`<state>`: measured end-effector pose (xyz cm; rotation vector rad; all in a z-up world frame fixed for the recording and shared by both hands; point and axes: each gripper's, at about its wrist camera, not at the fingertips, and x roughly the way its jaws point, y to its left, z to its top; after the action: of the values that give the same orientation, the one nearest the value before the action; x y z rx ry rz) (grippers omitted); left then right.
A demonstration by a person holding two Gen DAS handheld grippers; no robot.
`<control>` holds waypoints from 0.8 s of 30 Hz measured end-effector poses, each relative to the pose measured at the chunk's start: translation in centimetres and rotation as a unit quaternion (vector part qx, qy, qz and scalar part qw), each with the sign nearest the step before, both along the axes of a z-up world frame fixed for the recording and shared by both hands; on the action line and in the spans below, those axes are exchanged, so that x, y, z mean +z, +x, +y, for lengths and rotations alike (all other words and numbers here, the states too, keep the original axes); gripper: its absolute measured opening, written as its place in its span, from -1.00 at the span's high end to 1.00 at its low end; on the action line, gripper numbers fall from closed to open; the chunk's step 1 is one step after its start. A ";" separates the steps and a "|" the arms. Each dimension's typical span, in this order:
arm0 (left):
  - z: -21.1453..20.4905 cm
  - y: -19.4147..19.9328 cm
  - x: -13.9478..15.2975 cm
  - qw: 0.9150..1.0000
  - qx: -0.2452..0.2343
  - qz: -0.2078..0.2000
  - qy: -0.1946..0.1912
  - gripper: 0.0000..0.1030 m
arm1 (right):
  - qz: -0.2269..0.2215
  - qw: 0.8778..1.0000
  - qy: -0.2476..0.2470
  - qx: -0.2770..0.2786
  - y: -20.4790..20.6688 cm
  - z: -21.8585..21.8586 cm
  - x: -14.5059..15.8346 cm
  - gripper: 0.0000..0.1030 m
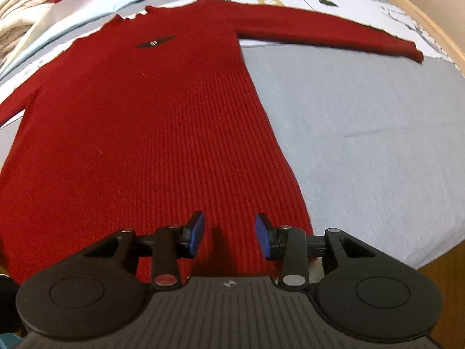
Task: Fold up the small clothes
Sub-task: 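Lower the sweater flat onto the sheet and open both grippers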
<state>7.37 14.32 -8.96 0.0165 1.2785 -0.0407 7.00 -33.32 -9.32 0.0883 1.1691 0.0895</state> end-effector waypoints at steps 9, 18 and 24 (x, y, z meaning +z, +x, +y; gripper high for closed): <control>0.1 0.2 5.3 0.994 0.041 -0.104 -0.017 0.49 | -0.089 0.996 0.029 -0.008 0.4 2.2 3.6 0.22; 0.4 6.2 17.3 0.938 0.068 -0.340 0.007 0.01 | -0.196 0.979 0.052 -0.023 1.8 4.5 7.3 0.22; -0.7 9.8 16.3 0.910 0.055 -0.408 0.047 0.00 | -0.207 0.978 0.029 -0.005 2.2 5.4 7.4 0.22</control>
<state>17.18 13.61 7.39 0.0389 0.4385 0.1164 9.22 -27.93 -1.89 0.1207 0.7500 0.1257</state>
